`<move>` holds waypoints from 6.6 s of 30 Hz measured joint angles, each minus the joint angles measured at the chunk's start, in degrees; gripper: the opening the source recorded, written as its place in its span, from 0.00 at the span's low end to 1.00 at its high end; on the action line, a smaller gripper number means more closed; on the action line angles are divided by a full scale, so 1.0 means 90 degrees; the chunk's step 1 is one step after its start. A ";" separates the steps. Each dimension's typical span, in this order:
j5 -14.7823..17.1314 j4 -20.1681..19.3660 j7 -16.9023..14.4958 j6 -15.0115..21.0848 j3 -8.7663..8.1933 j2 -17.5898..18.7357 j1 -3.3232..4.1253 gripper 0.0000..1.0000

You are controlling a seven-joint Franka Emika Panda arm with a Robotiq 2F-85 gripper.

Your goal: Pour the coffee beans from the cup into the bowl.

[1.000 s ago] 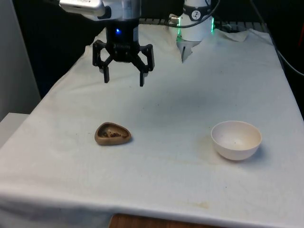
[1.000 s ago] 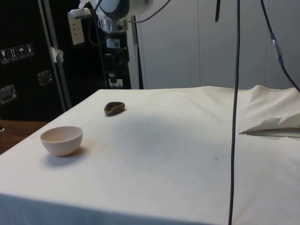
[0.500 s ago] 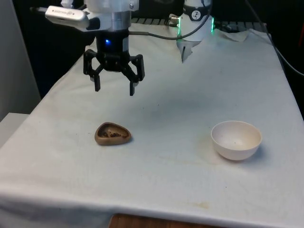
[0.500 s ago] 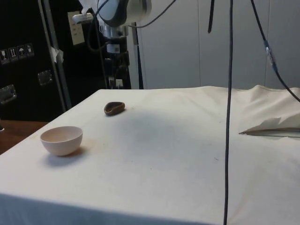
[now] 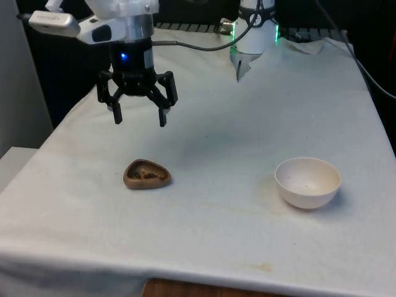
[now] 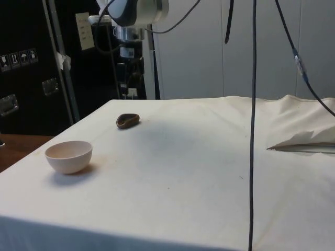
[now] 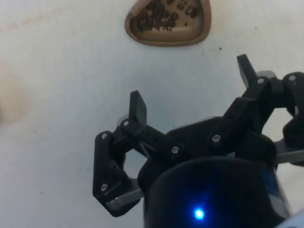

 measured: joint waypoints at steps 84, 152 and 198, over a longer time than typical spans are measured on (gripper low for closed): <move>0.1763 0.2559 -0.1464 -0.1057 -0.0700 0.2476 -0.0178 1.00; 0.1744 0.2585 -0.1337 -0.1095 -0.0923 0.2438 -0.0019 0.02; 0.1394 0.2483 -0.0840 -0.2114 -0.0955 0.1197 0.0407 0.02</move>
